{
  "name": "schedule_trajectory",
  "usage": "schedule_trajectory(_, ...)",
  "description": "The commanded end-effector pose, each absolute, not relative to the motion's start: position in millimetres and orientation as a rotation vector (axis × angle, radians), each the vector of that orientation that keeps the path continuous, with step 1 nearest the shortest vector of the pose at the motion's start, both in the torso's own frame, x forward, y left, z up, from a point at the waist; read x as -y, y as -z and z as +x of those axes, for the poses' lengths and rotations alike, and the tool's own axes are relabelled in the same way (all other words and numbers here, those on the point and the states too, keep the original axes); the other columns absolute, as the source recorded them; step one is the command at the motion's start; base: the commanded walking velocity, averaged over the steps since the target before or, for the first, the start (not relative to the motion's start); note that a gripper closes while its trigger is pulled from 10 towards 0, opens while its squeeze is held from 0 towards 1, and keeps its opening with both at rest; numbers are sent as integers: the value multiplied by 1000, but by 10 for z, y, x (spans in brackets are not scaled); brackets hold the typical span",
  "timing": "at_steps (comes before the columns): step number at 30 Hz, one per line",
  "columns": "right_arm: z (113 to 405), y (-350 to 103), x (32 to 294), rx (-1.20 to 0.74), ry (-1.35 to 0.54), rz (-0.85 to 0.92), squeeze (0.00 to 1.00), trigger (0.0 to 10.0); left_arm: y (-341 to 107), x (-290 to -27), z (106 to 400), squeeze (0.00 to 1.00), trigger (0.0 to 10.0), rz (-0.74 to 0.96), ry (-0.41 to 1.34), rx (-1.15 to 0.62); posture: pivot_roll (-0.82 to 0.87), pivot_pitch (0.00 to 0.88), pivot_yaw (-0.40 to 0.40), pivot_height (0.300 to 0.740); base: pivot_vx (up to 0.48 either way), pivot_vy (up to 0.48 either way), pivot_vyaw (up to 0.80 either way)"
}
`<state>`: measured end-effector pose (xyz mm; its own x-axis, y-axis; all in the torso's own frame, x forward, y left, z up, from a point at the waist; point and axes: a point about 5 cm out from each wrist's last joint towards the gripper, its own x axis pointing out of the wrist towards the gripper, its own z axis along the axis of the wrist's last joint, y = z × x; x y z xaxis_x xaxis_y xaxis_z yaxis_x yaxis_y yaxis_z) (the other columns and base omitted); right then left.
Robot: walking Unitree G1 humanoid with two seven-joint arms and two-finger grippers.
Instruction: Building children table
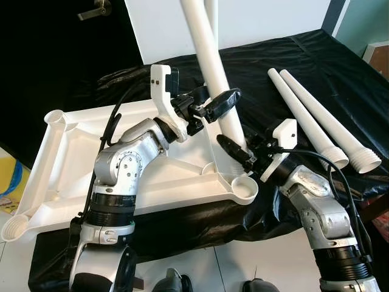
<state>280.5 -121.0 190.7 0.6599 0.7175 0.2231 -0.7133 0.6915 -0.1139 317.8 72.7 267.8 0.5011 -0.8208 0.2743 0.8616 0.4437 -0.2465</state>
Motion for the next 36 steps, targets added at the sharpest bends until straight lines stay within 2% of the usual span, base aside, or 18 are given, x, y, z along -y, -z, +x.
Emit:
schedule_trajectory(1, 2769, -1914, 1177, 277, -847, -23, 0, 10000, -2722, -743, 3148, 0, 10000, -377, 1193, 134, -98, 29, 69, 740, 0, 0, 0)
schedule_trajectory(5, 2761, -1869, 1171, 259, -875, -37, 0, 10000, -2785, -779, 3153, 0, 10000, -415, 1200, 123, -83, 29, 59, 740, 0, 0, 0)
schedule_trajectory(6, 2762, -1856, 1171, 254, -882, -41, 0, 10000, -2807, -792, 3150, 0, 8118, -422, 1196, 121, -79, 31, 58, 740, 0, 0, 0)
schedule_trajectory(7, 2769, -1850, 1172, 251, -885, -42, 0, 10000, -2832, -810, 3163, 0, 0, -443, 1181, 124, -74, 39, 55, 740, 0, 0, 0)
schedule_trajectory(15, 2796, -1840, 1165, 237, -892, -53, 0, 10000, -2850, -843, 3177, 0, 0, -445, 1152, 129, -61, 58, 54, 740, 0, 0, 0)
schedule_trajectory(27, 2885, -1855, 1169, 229, -838, -44, 0, 10000, -2873, -760, 3114, 0, 0, -412, 1133, 113, -34, 80, 46, 740, 0, 0, 0)
schedule_trajectory(28, 2906, -1865, 1172, 232, -822, -35, 1000, 10000, -2892, -738, 3108, 0, 6941, -378, 1119, 123, -33, 79, 50, 740, 0, 0, 0)
schedule_trajectory(29, 2925, -1876, 1174, 237, -808, -29, 1000, 10000, -2912, -706, 3104, 0, 10000, -359, 1108, 115, -34, 78, 52, 740, 0, 0, 0)
schedule_trajectory(36, 3059, -1918, 1198, 216, -706, -68, 1000, 10000, -3054, -608, 3113, 0, 10000, -267, 1042, 143, -37, 76, 80, 740, 0, 0, 0)
